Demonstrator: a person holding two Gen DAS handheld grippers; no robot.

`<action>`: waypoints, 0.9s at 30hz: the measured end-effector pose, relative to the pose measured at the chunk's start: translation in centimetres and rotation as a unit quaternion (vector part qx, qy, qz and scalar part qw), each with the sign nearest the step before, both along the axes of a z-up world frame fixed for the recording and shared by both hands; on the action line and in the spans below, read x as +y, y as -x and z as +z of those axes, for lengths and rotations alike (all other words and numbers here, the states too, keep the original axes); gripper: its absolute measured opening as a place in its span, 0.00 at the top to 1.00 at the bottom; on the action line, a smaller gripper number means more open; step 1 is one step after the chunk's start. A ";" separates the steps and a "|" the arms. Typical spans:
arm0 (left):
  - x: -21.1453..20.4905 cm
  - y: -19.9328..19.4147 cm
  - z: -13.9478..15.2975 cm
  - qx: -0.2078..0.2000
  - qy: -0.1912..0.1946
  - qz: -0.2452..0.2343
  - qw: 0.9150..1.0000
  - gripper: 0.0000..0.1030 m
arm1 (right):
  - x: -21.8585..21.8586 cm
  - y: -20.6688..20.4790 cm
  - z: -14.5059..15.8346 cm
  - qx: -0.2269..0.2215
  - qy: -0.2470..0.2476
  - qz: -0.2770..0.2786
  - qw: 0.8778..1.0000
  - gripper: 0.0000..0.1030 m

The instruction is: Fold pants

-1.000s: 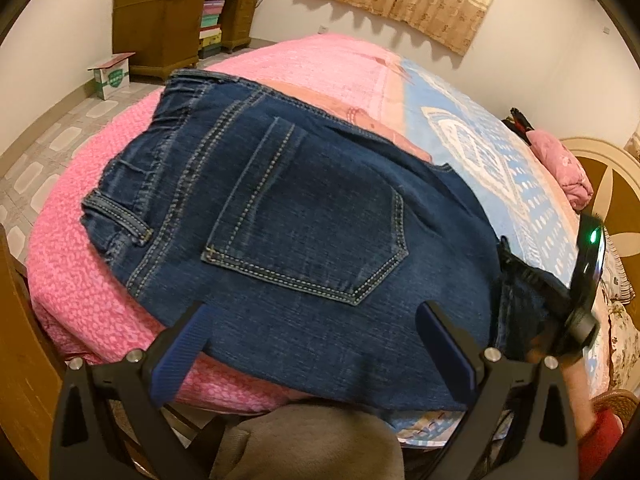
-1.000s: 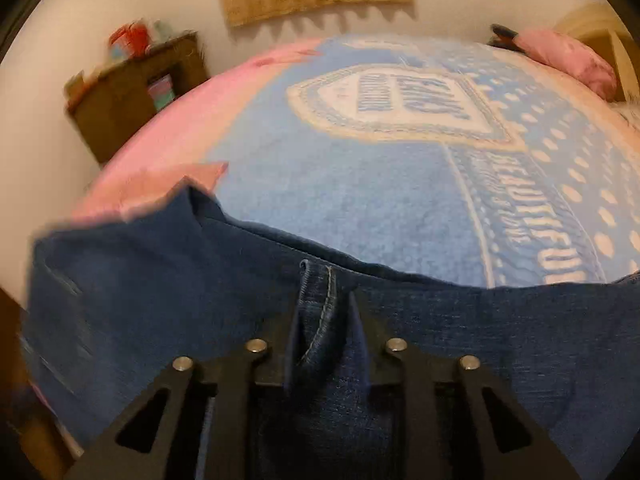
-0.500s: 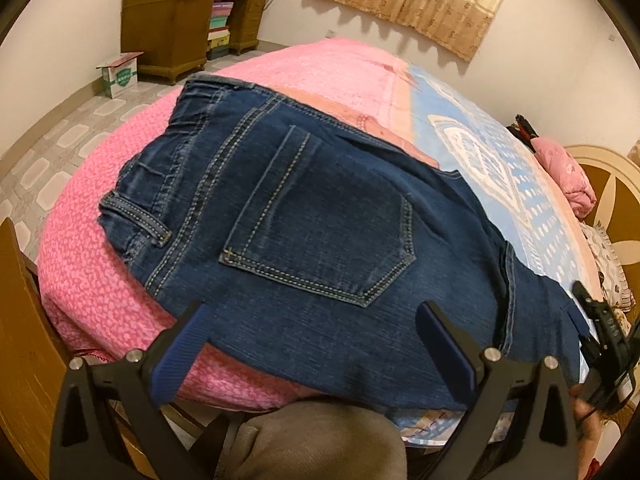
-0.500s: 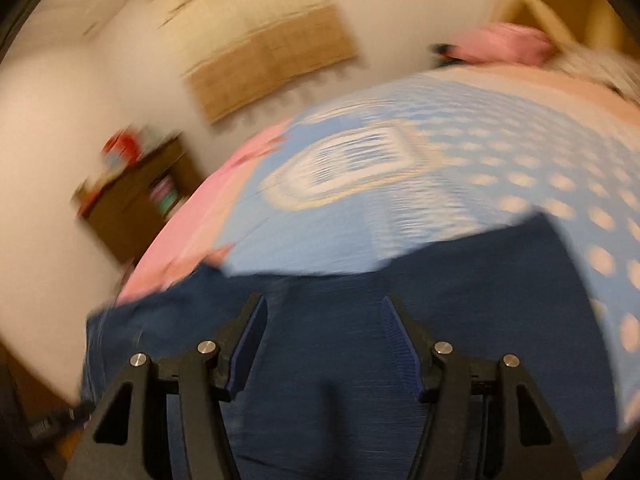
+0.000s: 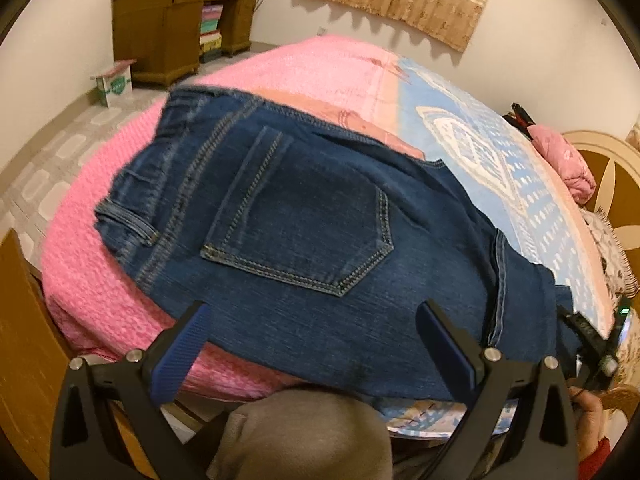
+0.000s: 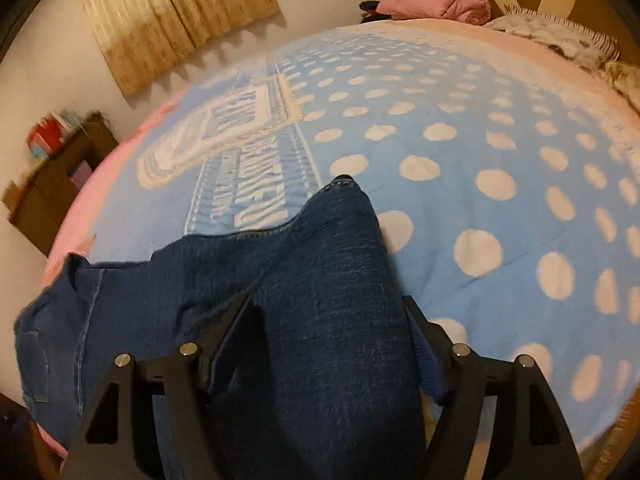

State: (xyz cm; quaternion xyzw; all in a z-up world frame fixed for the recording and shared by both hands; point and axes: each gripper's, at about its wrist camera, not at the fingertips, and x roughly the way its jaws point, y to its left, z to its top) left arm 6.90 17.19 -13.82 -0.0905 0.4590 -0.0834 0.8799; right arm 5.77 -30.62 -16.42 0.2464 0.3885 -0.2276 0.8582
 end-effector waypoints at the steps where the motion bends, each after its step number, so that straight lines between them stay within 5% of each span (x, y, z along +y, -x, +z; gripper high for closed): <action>1: 0.3 0.0 0.2 -0.004 -0.006 0.004 1.000 0.00 | 0.6 1.2 1.4 -0.015 0.017 -0.025 0.999 0.28; 4: 1.4 -0.1 0.5 -0.004 -0.003 0.018 1.000 0.00 | 4.0 5.0 5.1 -0.085 0.111 -0.055 0.989 0.28; 7: 2.1 -0.2 0.5 0.001 0.010 0.030 0.999 0.00 | 6.5 5.2 6.0 -0.096 0.162 -0.009 0.982 0.35; 9: 2.4 0.1 0.7 -0.001 0.012 0.035 0.999 0.00 | 6.4 4.4 4.2 -0.067 0.108 0.011 0.992 0.51; 11: 2.7 0.4 0.8 -0.003 0.007 0.037 0.999 0.00 | 5.6 3.5 1.1 -0.016 0.046 0.004 0.999 0.52; 15: 4.0 0.5 0.9 -0.007 -0.001 0.047 0.999 0.00 | 6.6 3.5 2.2 0.001 0.067 0.016 0.998 0.52; 18: 5.8 0.6 0.9 -0.012 -0.012 0.067 0.998 0.00 | 6.3 6.6 4.1 -0.057 0.039 0.009 0.998 0.52; 20: 7.2 0.6 0.6 -0.013 -0.020 0.085 0.996 0.00 | 8.1 9.0 5.8 -0.087 0.088 0.023 0.992 0.52; 27: 11.7 0.1 -1.5 0.013 -0.009 0.152 0.988 0.00 | 10.7 10.5 6.8 -0.106 0.107 0.077 0.986 0.47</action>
